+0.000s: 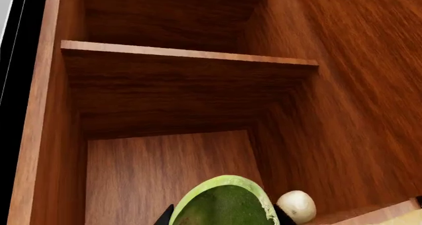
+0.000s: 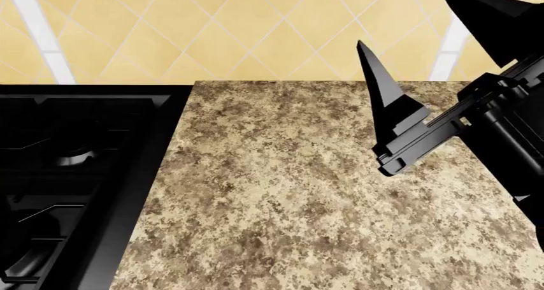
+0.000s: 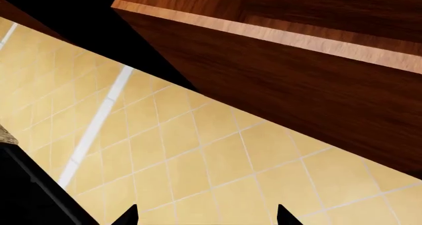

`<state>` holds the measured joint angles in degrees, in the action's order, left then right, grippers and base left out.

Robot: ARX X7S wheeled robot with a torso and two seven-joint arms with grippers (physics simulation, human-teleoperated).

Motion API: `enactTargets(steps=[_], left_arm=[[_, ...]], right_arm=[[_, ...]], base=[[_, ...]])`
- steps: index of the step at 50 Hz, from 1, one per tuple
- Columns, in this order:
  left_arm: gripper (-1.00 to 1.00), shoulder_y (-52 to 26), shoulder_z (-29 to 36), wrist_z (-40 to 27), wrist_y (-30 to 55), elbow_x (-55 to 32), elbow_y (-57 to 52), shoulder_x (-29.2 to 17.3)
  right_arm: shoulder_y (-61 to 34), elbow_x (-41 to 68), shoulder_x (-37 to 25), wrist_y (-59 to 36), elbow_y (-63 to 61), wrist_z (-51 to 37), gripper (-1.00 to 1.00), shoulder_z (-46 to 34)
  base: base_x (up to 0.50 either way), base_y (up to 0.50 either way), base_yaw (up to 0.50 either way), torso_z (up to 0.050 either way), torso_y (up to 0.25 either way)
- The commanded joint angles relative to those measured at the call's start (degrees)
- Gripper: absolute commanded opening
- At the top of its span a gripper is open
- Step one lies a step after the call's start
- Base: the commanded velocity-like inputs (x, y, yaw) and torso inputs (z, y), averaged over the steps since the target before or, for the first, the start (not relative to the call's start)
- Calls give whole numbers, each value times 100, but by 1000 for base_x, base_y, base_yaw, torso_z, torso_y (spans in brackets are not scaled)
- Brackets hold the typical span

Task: Pick the radish, potato from the counter and place them in the cabinet. Then close the cabinet.

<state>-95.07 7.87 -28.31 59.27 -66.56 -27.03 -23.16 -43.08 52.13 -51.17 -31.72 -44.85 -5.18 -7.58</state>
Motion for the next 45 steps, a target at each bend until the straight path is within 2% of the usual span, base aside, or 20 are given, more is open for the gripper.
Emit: enactTargets(steps=[1,20,31,45], left_arm=[[-100,-628,480,277,-271,721,694,239],[-100,-1465,1458,1189,-1453,2368,2368,475],[-100,-1621,1814,1645,-1962,2751,3071,704],[-100,-2029,2376,2204,-2632,3439,4525,1026]], right_arm=[[102,-88,44,94,40,23,100,-27],[395,-285,101,337,104,81,100,-27],[577,-325,60,451,89,67,100,59],[751,-428,46,600,166,141,100,92]], base=[[0,0,0,0,0],[0,0,0,0,0],[0,0,0,0,1],[0,0,0,0,0]])
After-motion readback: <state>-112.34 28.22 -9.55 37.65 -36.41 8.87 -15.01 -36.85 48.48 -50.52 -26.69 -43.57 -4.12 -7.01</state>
